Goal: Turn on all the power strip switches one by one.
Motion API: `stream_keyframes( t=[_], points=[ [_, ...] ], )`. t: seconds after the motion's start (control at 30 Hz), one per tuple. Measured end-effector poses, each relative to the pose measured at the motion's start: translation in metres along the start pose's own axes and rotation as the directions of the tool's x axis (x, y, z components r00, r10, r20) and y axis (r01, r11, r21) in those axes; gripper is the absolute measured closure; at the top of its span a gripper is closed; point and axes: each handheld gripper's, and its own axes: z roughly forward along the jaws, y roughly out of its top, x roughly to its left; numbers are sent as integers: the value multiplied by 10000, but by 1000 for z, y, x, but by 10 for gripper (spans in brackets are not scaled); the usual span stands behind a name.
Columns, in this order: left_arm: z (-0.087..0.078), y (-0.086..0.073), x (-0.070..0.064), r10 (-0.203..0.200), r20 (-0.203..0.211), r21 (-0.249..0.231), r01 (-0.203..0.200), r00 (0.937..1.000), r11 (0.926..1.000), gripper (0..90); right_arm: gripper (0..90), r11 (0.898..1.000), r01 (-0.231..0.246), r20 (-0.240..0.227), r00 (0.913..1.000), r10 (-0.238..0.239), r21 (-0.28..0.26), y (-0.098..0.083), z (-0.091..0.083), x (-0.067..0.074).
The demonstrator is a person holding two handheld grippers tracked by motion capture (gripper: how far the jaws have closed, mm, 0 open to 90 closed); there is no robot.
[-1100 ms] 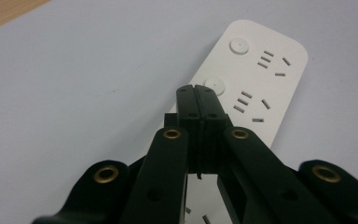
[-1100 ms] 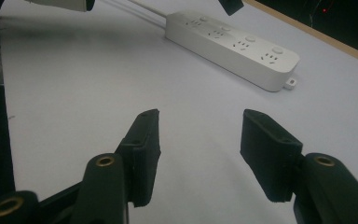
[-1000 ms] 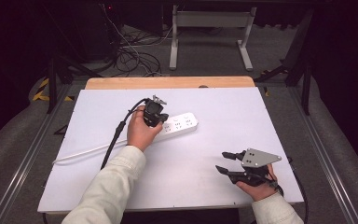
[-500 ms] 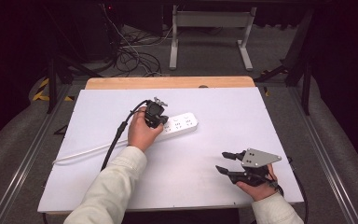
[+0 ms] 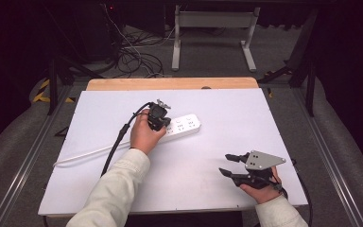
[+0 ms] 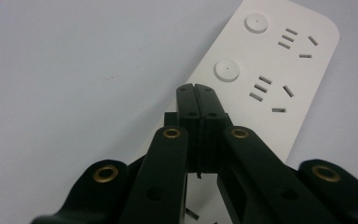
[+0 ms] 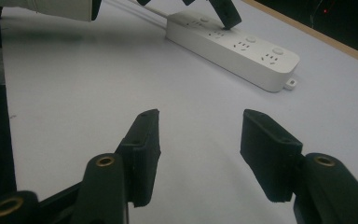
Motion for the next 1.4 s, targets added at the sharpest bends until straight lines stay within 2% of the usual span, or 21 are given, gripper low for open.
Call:
stream_keyframes(
  t=[0.17,0.33,0.4,0.57,0.7,0.8,0.83,0.87,0.93,1.07,1.2,1.4],
  points=[
    [1,0,-2,66,-158,15,-65,9999,10000,900,480,10000,-7,-4,10000,7,-5,0,0,0],
    [1,-2,1,-155,41,-71,155,9999,9999,900,480,10000,-4,-8,10000,4,-10,0,0,0],
    [1,-2,0,-61,-26,-54,61,10000,10000,900,481,10000,-10,-6,10000,10,-8,0,0,0],
    [2,-2,0,-116,20,-6,116,9999,9999,900,481,10000,-11,-25,10000,11,-7,0,0,0],
    [2,-4,4,-335,234,-86,337,9992,9994,900,480,10000,-15,-24,10000,15,-12,0,0,1],
    [0,-1,2,-244,101,-65,245,9997,9997,900,480,10000,-29,-29,10000,29,-13,0,-1,0],
    [-3,1,0,-165,-64,-14,165,9998,9999,900,480,10000,-29,-29,10000,29,-13,0,-1,0],
    [-6,2,-2,-21,-28,-258,20,10000,9997,900,480,10000,-12,-33,10000,11,-54,0,-1,0],
    [-13,6,-4,-16,127,-620,24,9999,9981,900,480,10000,-23,-13,10000,23,-76,0,-1,-1],
    [-23,17,-8,98,228,-867,-78,9997,9962,900,480,10000,-25,-27,10000,25,-40,0,0,-1],
    [-22,22,-10,91,322,-982,-59,9994,9952,900,480,10000,-24,-16,10000,24,-74,0,-1,0],
    [-11,28,-16,123,579,-1072,-60,9982,9942,900,480,10000,-11,-46,10000,10,-74,-1,-1,-1]
  ],
)
